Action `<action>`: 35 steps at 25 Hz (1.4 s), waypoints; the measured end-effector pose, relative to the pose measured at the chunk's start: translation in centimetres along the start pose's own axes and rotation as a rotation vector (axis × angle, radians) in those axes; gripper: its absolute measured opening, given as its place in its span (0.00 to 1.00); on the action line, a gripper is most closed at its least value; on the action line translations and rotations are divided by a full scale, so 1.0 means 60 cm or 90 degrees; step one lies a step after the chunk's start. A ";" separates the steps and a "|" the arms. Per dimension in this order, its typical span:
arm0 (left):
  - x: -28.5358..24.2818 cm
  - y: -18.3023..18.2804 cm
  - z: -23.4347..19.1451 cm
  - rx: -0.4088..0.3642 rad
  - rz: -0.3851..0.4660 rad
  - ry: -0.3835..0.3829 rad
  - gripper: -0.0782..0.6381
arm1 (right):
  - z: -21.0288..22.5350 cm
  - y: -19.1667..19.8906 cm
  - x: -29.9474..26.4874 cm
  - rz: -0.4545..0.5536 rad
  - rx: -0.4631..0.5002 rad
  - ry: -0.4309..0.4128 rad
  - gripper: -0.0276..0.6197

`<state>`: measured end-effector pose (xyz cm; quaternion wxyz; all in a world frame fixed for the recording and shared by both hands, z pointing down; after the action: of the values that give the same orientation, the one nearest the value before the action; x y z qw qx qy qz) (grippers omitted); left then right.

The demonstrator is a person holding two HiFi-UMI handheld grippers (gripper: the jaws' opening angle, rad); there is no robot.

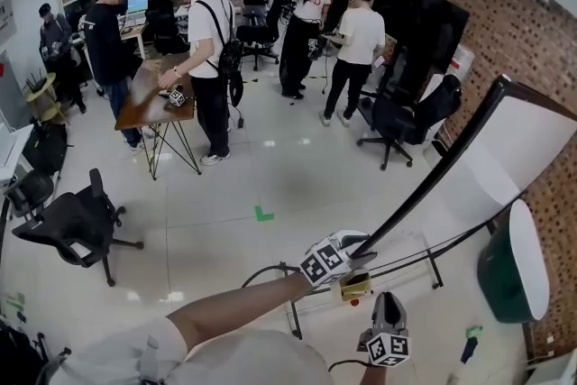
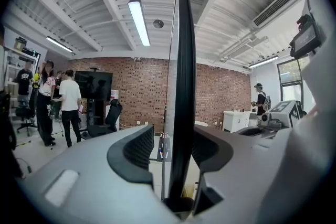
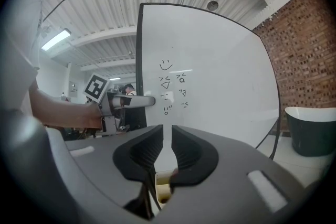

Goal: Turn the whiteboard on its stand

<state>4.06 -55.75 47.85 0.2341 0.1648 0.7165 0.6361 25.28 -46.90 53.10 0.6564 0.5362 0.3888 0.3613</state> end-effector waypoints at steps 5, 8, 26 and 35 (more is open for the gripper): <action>-0.006 0.000 0.008 -0.017 0.005 -0.006 0.29 | 0.005 0.010 0.015 -0.006 -0.003 0.006 0.13; -0.012 0.000 0.015 -0.022 0.006 -0.003 0.20 | 0.008 0.012 0.019 -0.012 -0.005 0.009 0.13; -0.004 -0.001 0.007 -0.016 -0.011 -0.035 0.19 | -0.013 0.013 0.019 -0.017 -0.007 0.007 0.13; 0.007 0.000 -0.002 -0.011 -0.008 -0.027 0.19 | -0.031 0.021 0.025 -0.017 -0.008 0.013 0.13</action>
<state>3.60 -55.64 47.78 0.2547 0.1714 0.7069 0.6372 24.21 -44.56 53.93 0.6605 0.5232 0.4002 0.3604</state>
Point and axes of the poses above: the fingertips, and each gripper's own axes: x backward along the fingers, z to its right, y out of its underside, the point moved 8 cm from there along x, backward along the fingers, and after that the axes turned 11 degrees about y, right-handed, at the moved point
